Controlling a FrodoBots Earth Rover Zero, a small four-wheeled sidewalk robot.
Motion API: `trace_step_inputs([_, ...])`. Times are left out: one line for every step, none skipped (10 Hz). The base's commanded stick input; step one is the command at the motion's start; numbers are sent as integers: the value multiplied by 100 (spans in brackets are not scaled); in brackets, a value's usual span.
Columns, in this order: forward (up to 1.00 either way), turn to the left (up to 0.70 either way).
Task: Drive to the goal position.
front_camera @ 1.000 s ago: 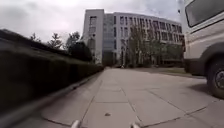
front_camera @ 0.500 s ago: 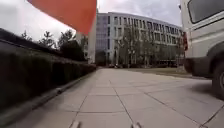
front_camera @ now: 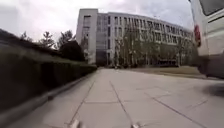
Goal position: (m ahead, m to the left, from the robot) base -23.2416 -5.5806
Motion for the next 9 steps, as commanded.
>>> trace_step_inputs([0, 0])
trace_step_inputs([0, 0])
trace_step_inputs([0, 4])
trace_step_inputs([0, 43])
trace_step_inputs([0, 85])
trace_step_inputs([0, 85])
trace_step_inputs([0, 85])
trace_step_inputs([0, 85])
trace_step_inputs([0, 85])
